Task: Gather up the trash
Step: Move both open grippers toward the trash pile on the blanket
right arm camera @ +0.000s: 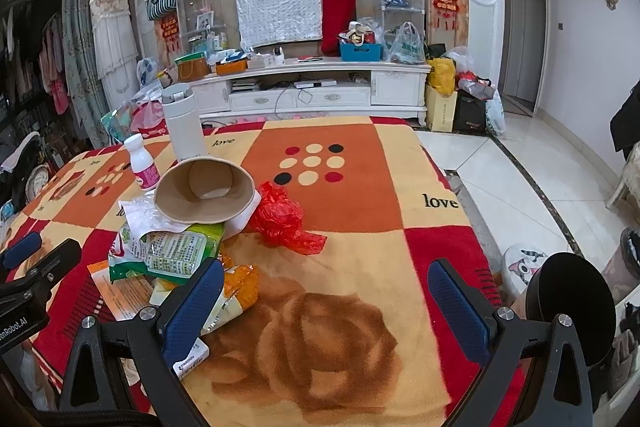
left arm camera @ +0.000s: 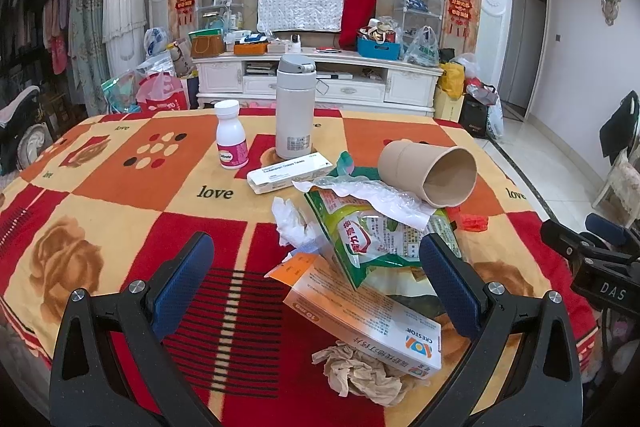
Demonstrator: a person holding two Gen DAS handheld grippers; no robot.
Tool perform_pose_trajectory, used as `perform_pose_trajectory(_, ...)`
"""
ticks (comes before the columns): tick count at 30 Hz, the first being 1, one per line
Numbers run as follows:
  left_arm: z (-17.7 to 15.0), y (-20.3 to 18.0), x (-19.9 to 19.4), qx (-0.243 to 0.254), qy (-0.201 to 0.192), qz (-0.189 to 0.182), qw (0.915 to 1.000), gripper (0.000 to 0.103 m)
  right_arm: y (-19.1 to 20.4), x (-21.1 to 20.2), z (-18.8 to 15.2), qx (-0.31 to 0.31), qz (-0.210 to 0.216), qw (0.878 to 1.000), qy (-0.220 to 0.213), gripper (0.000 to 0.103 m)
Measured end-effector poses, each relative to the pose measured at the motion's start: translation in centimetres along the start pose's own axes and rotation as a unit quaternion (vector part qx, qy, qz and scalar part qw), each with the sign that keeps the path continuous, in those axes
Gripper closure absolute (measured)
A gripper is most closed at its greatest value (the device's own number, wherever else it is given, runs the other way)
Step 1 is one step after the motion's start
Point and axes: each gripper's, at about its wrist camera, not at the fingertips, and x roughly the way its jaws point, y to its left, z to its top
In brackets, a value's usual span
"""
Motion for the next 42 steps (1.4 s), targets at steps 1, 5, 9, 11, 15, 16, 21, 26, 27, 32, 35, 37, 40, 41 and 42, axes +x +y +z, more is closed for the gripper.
perform_pose_trajectory(1,-0.01,-0.01,0.01,0.000,0.000,0.000,1.0000,0.001,0.00,-0.01,0.00,0.000,0.000,1.000,0.000,0.002)
perform_pose_trajectory(5,-0.22,0.04,0.22,-0.003,0.006,0.001,1.0000,0.001,-0.01,0.05,-0.08,-0.002,0.000,1.000,0.001,0.002)
perform_pose_trajectory(9,-0.39,0.13,0.28,-0.004,0.007,0.003,1.0000,0.001,0.01,0.42,-0.35,-0.005,0.002,1.000,0.010,0.002)
perform_pose_trajectory(11,-0.39,0.14,0.29,-0.004,0.007,0.003,1.0000,0.001,0.08,0.53,-0.44,-0.006,0.003,1.000,0.013,0.002)
perform_pose_trajectory(15,-0.38,0.16,0.29,-0.004,0.008,0.002,1.0000,0.001,0.02,0.54,-0.57,-0.006,0.003,1.000,0.014,0.002)
perform_pose_trajectory(16,-0.39,0.17,0.34,-0.004,0.009,0.002,1.0000,0.001,-0.01,0.56,-0.60,-0.005,0.003,1.000,0.014,0.002)
perform_pose_trajectory(21,-0.57,0.25,0.44,-0.005,0.013,0.000,0.9999,0.001,0.09,0.58,-0.70,-0.005,0.004,1.000,0.018,0.002)
perform_pose_trajectory(26,-0.45,0.23,0.26,-0.003,0.011,0.001,0.9999,0.001,0.24,0.43,-0.36,-0.007,0.009,1.000,0.017,0.002)
perform_pose_trajectory(27,-0.48,0.21,0.27,-0.003,0.011,0.002,0.9999,0.001,0.26,0.39,-0.34,-0.007,0.013,1.000,0.017,0.002)
perform_pose_trajectory(32,-0.39,0.44,0.42,-0.008,0.012,0.003,0.9999,0.001,0.54,0.31,-0.55,-0.014,0.023,0.999,0.019,0.002)
perform_pose_trajectory(35,-0.43,0.57,0.55,-0.009,0.015,0.004,0.9998,0.001,0.68,0.16,-0.67,-0.016,0.019,1.000,0.014,0.002)
perform_pose_trajectory(37,-0.46,0.60,0.66,-0.010,0.017,0.004,0.9998,0.001,0.71,0.09,-0.64,-0.016,0.020,1.000,0.014,0.002)
perform_pose_trajectory(40,-0.46,0.60,0.67,-0.009,0.016,0.005,0.9998,0.001,0.73,0.02,-0.58,-0.016,0.017,1.000,0.009,0.002)
perform_pose_trajectory(41,-0.51,0.61,0.73,-0.009,0.016,0.006,0.9998,0.001,0.69,0.00,-0.54,-0.015,0.017,1.000,0.008,0.002)
perform_pose_trajectory(42,-0.56,0.63,0.79,-0.010,0.017,0.005,0.9998,0.001,0.68,0.01,-0.56,-0.014,0.017,1.000,0.007,0.002)
